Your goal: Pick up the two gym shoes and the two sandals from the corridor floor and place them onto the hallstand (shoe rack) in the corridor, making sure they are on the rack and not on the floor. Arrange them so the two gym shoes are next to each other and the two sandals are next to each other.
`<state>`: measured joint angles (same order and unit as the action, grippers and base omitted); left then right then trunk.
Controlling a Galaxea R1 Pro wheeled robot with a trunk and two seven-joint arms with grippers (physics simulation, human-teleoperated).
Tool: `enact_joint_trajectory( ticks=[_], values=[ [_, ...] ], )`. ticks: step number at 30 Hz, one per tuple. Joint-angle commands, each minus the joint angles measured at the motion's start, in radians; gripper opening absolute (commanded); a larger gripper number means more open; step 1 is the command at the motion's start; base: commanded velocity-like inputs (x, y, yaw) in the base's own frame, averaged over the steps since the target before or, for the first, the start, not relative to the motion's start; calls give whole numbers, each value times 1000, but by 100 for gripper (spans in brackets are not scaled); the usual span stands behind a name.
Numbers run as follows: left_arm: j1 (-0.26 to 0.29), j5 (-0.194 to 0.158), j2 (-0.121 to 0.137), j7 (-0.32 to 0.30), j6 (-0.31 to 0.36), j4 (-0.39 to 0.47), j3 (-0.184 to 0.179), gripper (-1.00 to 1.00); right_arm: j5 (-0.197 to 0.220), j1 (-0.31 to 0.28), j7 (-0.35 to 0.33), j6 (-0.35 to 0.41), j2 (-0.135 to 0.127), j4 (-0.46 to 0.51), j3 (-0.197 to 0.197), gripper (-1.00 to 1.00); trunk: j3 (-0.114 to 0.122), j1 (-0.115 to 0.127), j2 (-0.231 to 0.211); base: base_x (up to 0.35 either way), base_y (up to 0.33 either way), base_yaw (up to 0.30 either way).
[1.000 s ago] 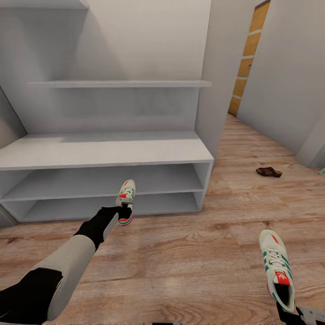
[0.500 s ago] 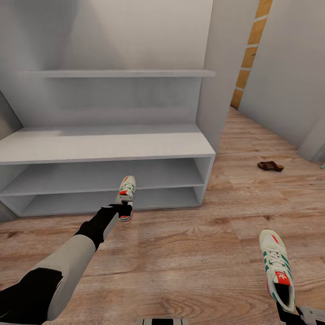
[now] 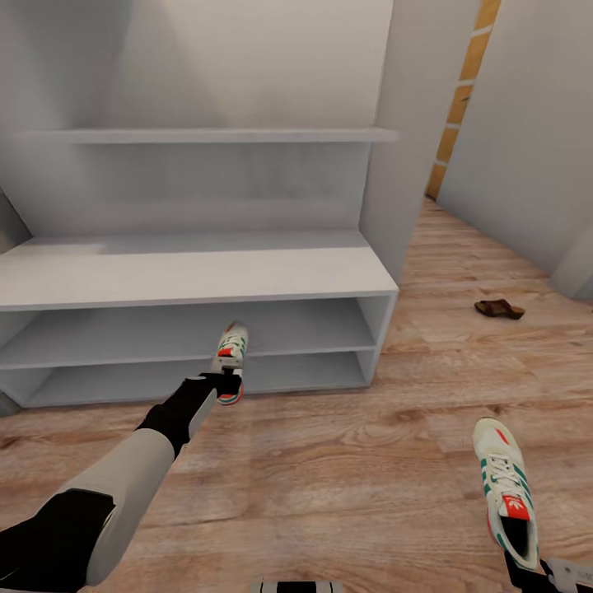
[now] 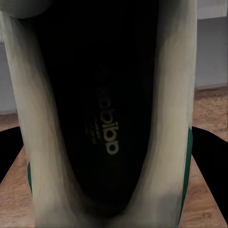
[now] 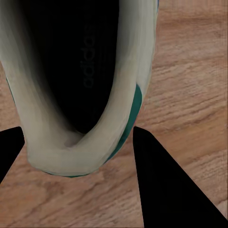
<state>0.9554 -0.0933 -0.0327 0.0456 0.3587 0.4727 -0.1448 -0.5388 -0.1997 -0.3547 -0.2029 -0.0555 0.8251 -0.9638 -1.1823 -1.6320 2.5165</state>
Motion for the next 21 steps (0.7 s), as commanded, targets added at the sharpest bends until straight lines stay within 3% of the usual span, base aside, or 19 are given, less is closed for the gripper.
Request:
enact_joint_trajectory(
  ticks=[1, 17, 21],
  values=[
    [0, -9, 1, 5, 5, 1, -6, -100, -7, -2, -7, -5, 1, 0, -6, -100, -1, 0, 0, 332, 0, 0],
    [-1, -9, 3, 5, 4, 1, -5, -100, -7, -1, -7, -4, 2, 0, -6, -100, -1, 0, 0, 336, 0, 0],
    [-1, -9, 4, 5, 4, 1, -6, -100, -8, -2, -7, -4, 2, 0, -6, -100, -1, 0, 0, 166, 0, 0]
  ],
)
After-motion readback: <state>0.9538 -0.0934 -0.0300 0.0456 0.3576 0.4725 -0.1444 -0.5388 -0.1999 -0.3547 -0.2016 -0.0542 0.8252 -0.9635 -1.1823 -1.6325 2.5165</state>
